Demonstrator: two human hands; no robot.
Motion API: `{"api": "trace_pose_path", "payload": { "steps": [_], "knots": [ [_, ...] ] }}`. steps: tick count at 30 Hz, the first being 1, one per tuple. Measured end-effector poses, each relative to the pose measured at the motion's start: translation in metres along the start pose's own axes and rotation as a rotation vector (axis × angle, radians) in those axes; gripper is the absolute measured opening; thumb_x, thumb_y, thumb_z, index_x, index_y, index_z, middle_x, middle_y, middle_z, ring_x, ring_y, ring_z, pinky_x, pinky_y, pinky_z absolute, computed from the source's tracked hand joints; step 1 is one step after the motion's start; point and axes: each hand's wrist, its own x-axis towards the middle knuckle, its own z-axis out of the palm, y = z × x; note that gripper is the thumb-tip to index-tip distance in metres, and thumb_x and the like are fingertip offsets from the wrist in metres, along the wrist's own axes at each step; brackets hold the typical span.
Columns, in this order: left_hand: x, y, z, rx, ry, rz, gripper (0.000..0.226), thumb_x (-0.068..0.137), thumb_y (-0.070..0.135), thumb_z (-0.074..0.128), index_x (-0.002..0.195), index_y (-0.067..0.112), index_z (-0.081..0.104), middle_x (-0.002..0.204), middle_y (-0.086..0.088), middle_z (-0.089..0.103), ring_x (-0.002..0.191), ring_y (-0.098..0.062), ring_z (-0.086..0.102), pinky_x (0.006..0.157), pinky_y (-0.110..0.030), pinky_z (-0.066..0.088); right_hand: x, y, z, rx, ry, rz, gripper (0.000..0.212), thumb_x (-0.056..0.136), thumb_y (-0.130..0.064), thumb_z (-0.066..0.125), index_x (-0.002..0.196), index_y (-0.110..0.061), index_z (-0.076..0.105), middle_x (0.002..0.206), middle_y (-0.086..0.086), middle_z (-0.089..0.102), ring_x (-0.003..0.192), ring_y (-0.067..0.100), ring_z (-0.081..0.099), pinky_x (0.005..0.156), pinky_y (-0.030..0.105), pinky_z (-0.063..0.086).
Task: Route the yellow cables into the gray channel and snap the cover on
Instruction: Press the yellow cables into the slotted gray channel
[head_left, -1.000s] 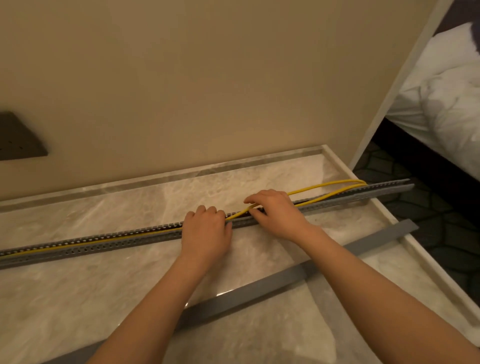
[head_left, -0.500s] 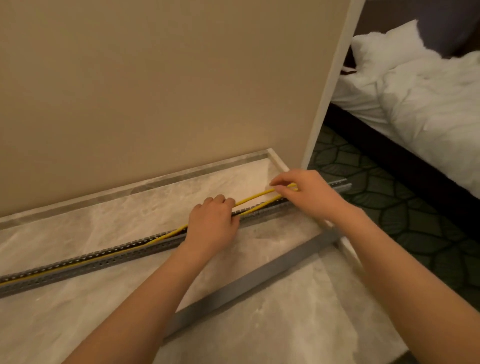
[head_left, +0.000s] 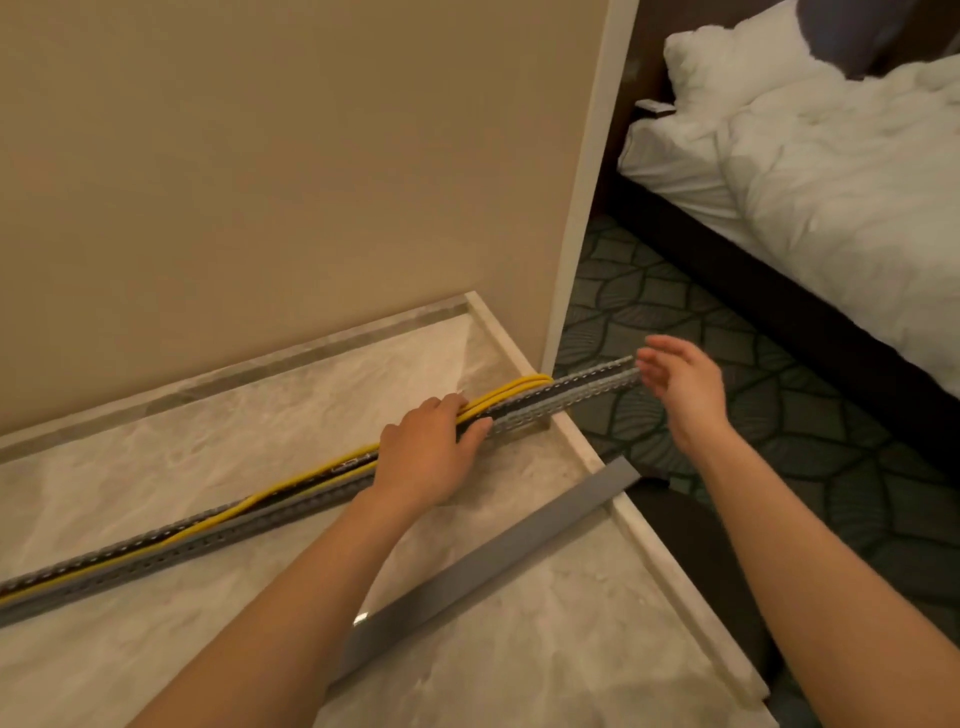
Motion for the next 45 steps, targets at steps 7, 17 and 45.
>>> {"api": "trace_pose_path", "payload": {
  "steps": [7,17,45],
  "knots": [
    [-0.003,-0.002,0.007,-0.002,0.084,-0.002,0.039,0.092,0.053,0.037,0.12,0.029,0.051,0.105,0.005,0.061,0.094,-0.02,0.057,0.082,-0.04,0.044,0.0,0.069,0.022,-0.193,-0.461,0.164,0.027,0.087,-0.002,0.059,0.095,-0.027,0.055,0.113,-0.001,0.062,0.101,0.007,0.06,0.082,0.019,0.049],
    [-0.006,-0.004,0.012,-0.094,0.153,-0.008,0.037,0.089,0.054,0.042,0.117,0.033,0.055,0.099,0.01,0.065,0.086,-0.015,0.058,0.082,-0.037,0.045,0.004,0.085,0.04,-0.293,-0.682,0.476,0.019,0.096,-0.019,0.049,0.088,-0.034,0.058,0.084,-0.012,0.062,0.072,0.001,0.06,0.055,0.013,0.05],
    [-0.001,-0.008,0.013,-0.068,0.061,-0.019,0.033,0.092,0.053,0.035,0.116,0.038,0.051,0.096,0.011,0.06,0.09,-0.015,0.054,0.079,-0.034,0.034,0.065,-0.008,-0.046,-0.228,-0.636,0.228,0.014,0.083,-0.025,0.064,0.07,-0.025,0.064,0.062,-0.007,0.042,0.06,0.009,0.034,0.058,0.025,0.028]
  ]
}}
